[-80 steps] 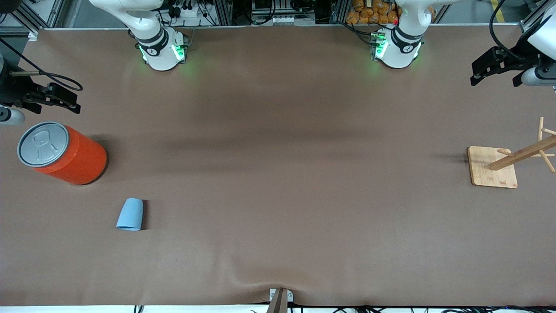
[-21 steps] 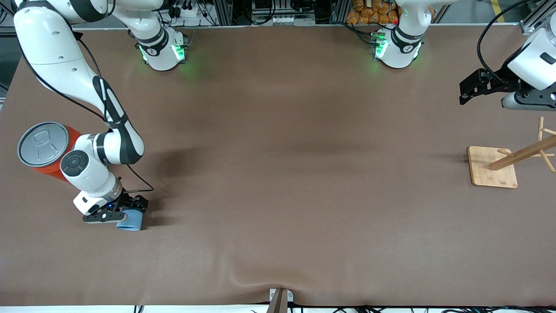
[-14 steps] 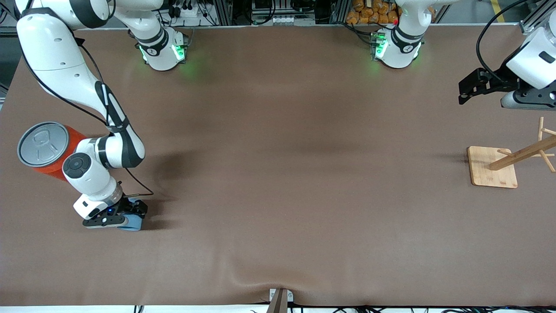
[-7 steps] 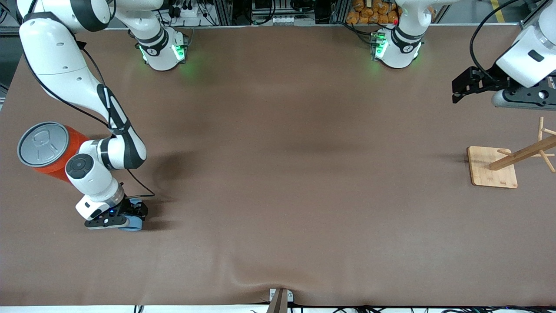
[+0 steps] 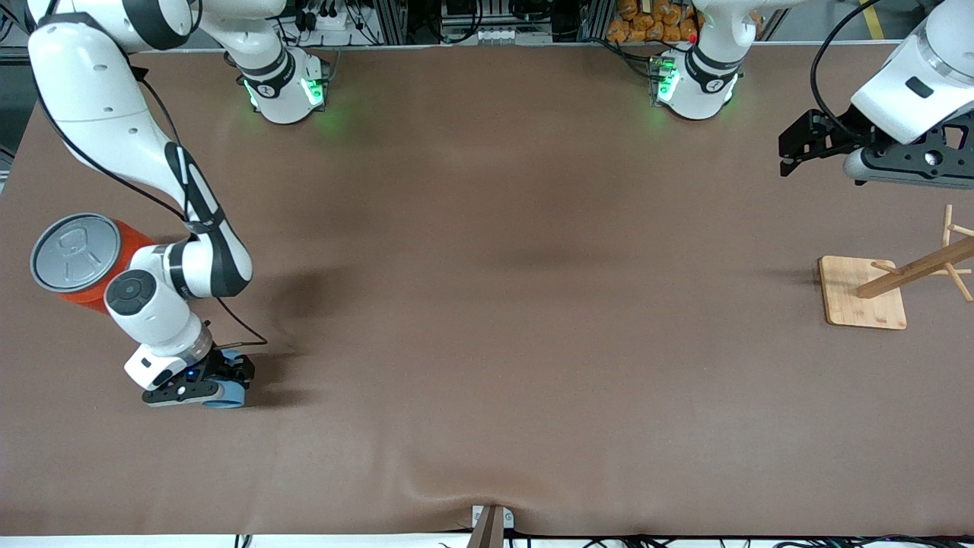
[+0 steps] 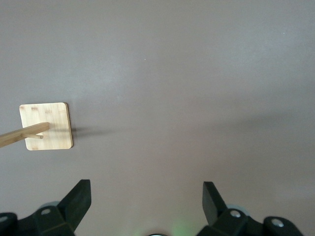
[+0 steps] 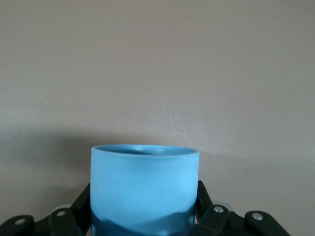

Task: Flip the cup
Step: 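Lift the cup and carry it toward the table middle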

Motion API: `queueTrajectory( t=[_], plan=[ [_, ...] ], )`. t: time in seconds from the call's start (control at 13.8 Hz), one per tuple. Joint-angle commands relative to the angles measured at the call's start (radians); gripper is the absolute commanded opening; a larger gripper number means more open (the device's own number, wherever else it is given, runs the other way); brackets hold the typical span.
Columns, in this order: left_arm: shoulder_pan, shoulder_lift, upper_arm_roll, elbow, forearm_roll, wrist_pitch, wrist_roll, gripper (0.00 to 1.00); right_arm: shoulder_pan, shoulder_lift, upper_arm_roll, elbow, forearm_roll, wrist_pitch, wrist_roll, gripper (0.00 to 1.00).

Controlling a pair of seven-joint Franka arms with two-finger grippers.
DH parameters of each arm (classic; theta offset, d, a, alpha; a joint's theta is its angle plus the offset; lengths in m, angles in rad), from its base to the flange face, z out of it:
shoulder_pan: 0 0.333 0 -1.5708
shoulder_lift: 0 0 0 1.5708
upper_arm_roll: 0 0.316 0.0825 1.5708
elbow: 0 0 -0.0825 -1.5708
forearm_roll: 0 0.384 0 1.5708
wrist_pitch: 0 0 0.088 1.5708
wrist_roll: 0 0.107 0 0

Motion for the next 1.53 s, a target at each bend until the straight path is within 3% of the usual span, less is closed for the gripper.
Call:
queueTrajectory(
  t=[0.0,0.36,0.58,0.73,0.87,1.24,1.45],
  plan=[
    [0.007,-0.009,-0.018,0.009,0.005,-0.003,-0.008,1.00,-0.008,-0.089,0.036,-0.018,-0.019,-0.116,-0.066,0.56],
    [0.008,-0.001,-0.017,0.007,0.005,0.011,-0.006,1.00,0.027,-0.093,0.059,-0.006,-0.019,-0.127,-0.247,0.56],
    [0.013,-0.004,-0.017,0.006,0.003,0.011,0.006,1.00,0.019,-0.119,0.079,0.005,-0.012,-0.127,-0.455,0.56],
    [0.013,-0.006,-0.015,0.004,0.005,0.006,0.008,1.00,0.021,-0.160,0.108,0.000,-0.009,-0.202,-0.537,0.56],
    [0.014,-0.006,-0.015,0.004,0.006,0.003,0.011,1.00,0.019,-0.188,0.160,0.003,0.007,-0.282,-0.539,0.56],
    [0.014,-0.004,-0.015,0.007,0.009,0.008,0.008,1.00,0.045,-0.183,0.249,0.003,0.011,-0.284,-0.537,0.56],
    [0.019,-0.003,-0.014,0.007,0.009,0.012,0.009,1.00,0.164,-0.177,0.260,0.006,0.011,-0.276,-0.528,0.56]
  ],
)
